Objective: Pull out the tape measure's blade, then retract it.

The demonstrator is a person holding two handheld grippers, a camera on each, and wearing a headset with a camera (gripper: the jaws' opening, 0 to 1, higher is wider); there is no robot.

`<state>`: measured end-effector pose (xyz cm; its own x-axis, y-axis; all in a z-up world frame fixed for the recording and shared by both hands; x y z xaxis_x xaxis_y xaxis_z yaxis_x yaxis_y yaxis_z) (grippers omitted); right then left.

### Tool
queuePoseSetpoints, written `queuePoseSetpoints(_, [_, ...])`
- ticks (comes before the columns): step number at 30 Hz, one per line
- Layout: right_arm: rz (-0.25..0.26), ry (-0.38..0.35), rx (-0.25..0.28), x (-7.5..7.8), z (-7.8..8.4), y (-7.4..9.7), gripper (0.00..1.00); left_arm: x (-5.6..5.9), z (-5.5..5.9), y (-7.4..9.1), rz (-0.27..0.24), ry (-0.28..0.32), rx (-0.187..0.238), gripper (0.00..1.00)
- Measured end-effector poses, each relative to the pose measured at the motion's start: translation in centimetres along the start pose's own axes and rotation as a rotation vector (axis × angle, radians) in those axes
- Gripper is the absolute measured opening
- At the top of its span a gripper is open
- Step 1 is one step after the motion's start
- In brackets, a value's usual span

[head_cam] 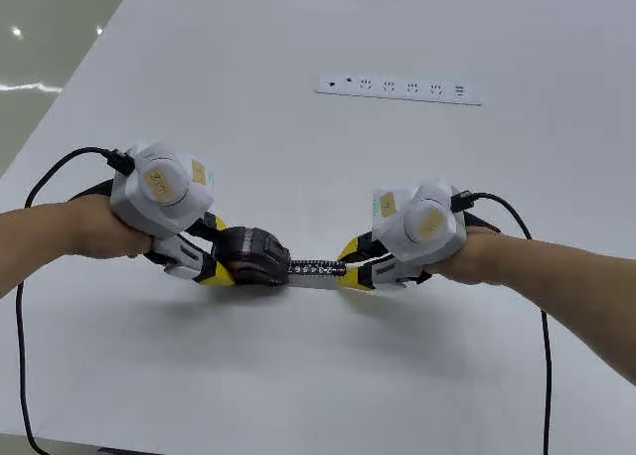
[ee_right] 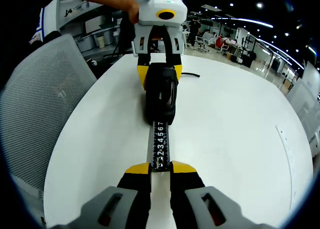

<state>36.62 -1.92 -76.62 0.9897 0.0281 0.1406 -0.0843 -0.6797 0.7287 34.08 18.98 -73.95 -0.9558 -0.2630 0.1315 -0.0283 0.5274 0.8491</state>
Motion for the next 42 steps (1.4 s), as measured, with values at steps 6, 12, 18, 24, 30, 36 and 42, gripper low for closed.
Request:
queuePoseSetpoints(6, [0.002,-0.009,0.0,-0.1,0.3,0.3,0.11,0.0,-0.1,0.0,0.004,-0.002,-0.003,0.29])
queuePoseSetpoints(12, [0.006,-0.004,-0.003,-0.1,0.6,0.5,0.12,0.0,0.0,0.0,0.004,0.0,-0.003,0.29])
queuePoseSetpoints(18, [0.009,-0.007,-0.004,-0.1,0.8,0.8,0.12,0.0,0.0,0.0,0.003,0.003,-0.002,0.29])
queuePoseSetpoints(24, [0.011,-0.007,-0.007,-0.1,1.2,1.2,0.12,0.0,0.0,-0.1,0.006,0.002,-0.002,0.29])
queuePoseSetpoints(30, [0.012,-0.007,-0.01,0.0,1.4,1.5,0.12,0.0,0.0,-0.2,0.009,0.004,-0.002,0.29])
queuePoseSetpoints(36, [0.013,-0.003,-0.017,0.0,1.9,1.8,0.12,-0.1,-0.1,-0.3,0.013,0.004,-0.006,0.29])
queuePoseSetpoints(42, [0.014,0.002,-0.021,0.0,2.3,2.2,0.12,-0.1,0.0,-0.3,0.015,0.003,-0.007,0.29])
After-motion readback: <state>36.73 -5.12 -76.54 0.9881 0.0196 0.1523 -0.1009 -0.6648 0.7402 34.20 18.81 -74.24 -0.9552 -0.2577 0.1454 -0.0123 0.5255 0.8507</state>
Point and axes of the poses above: the centre of the closed fingertips' face, and the gripper's own axes: y roughly backward along the fingers, x roughly to its right, z roughly out of its underside, the point moved 8 cm from there along y, roughly backward along the fingers, and after that the axes turned 7 degrees about z, right-handed, at the moved point
